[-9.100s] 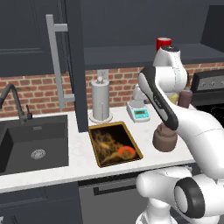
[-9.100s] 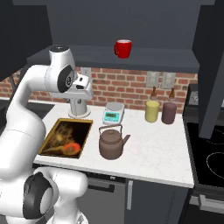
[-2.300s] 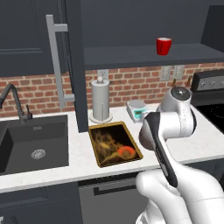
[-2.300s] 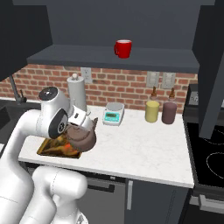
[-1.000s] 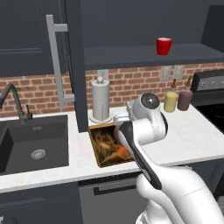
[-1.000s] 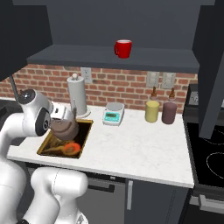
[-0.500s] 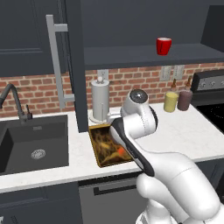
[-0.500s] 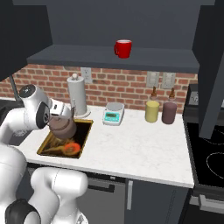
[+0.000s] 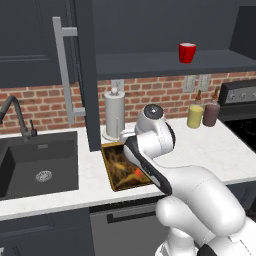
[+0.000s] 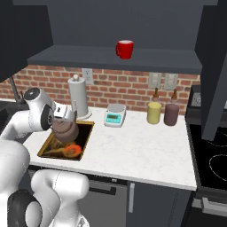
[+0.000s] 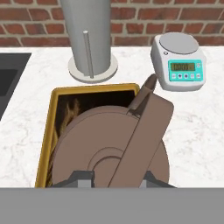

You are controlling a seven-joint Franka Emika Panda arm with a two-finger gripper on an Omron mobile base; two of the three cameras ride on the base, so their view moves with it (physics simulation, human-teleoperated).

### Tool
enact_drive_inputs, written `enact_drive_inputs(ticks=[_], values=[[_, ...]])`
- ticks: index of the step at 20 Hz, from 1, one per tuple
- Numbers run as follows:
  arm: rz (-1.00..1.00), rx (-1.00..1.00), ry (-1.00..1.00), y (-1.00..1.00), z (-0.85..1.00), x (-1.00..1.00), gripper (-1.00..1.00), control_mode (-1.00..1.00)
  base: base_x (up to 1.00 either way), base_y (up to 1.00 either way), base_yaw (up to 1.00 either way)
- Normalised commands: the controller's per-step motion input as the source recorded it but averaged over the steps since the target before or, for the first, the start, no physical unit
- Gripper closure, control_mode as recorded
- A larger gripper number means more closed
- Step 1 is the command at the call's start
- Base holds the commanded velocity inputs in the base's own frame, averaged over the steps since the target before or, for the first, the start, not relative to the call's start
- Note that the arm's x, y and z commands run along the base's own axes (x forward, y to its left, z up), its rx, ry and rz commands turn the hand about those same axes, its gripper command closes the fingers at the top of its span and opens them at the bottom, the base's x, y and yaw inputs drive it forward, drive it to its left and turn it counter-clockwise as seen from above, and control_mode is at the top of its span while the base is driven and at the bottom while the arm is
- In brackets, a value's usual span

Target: Pick the kettle from the counter and place it on the tray. Then pick the mug from the cabinet and place it on the tray. Then close the cabinet doors.

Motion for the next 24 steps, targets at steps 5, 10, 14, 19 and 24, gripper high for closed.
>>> enact_drive_inputs(ticks=[5, 10, 14, 19, 24], values=[[0.0, 0.0, -0.02, 0.06, -0.1, 0.22, 1.0, -1.0, 0.0, 0.0, 0.0], [0.0, 0.0, 0.0, 0.04, -0.01, 0.15, 1.0, -1.0, 0.0, 0.0, 0.0], [0.0, 0.0, 0.0, 0.06, -0.03, 0.1, 1.0, -1.0, 0.0, 0.0, 0.0], [0.0, 0.0, 0.0, 0.07, -0.04, 0.17, 1.0, -1.0, 0.0, 0.0, 0.0], [0.0, 0.0, 0.0, 0.03, -0.12, 0.15, 1.0, -1.0, 0.0, 0.0, 0.0]])
